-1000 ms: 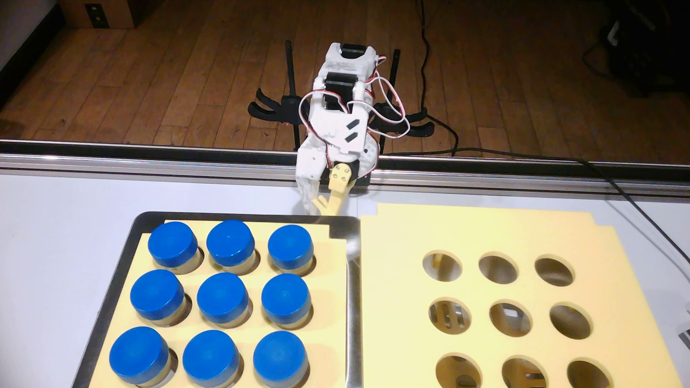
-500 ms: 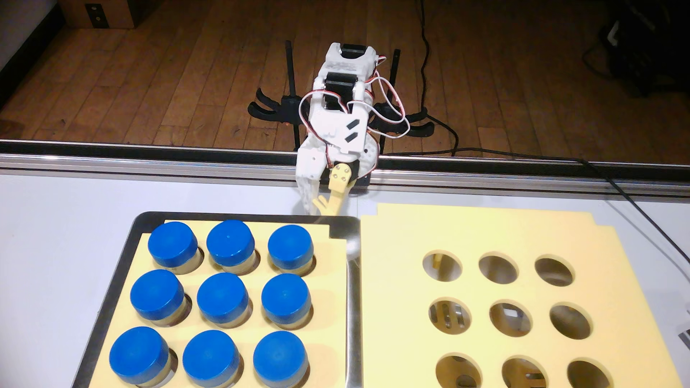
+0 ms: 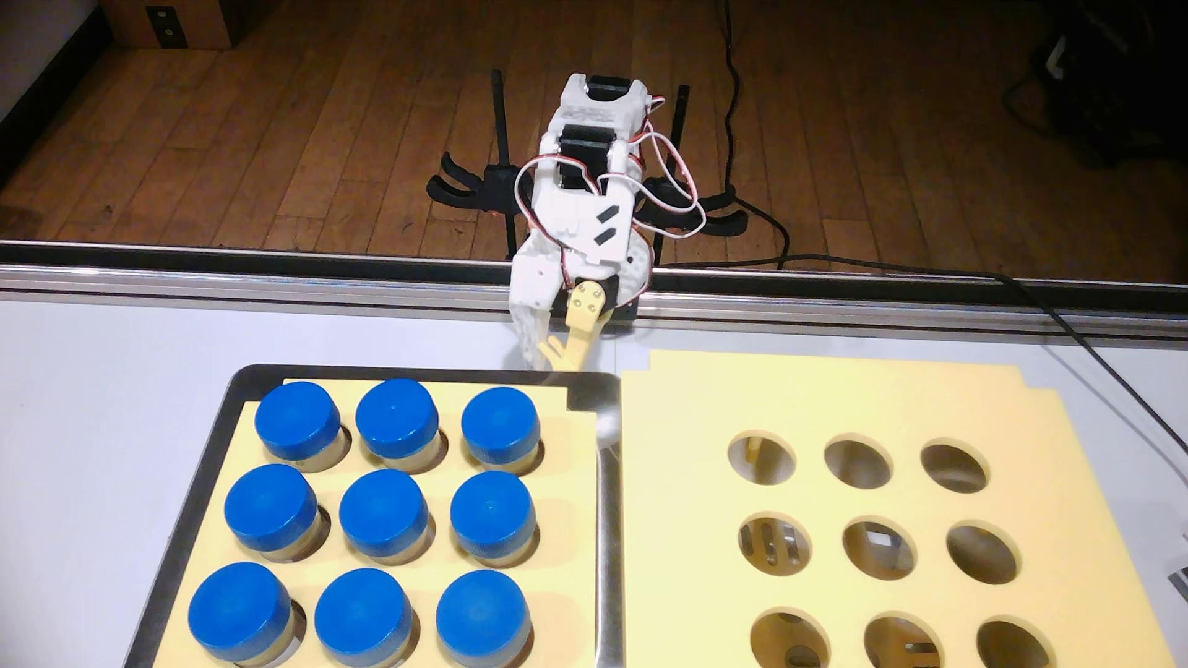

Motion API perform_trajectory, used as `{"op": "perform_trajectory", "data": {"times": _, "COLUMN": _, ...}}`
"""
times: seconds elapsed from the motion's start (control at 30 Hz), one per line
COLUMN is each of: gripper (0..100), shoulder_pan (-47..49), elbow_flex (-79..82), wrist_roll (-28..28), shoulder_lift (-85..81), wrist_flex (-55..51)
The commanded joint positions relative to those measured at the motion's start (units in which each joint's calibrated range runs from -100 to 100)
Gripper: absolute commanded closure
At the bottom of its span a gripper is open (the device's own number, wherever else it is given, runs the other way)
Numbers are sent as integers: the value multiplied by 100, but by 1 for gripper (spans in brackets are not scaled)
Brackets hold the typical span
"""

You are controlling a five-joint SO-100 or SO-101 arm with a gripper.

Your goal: Move the test tubes

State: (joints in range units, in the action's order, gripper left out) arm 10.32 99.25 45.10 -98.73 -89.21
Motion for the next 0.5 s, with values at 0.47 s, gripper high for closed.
{"op": "perform_trajectory", "data": {"times": 0.47, "gripper": 98, "shoulder_pan": -1125, "elbow_flex": 11, "wrist_roll": -17, "shoulder_lift": -23, "wrist_flex": 5781}}
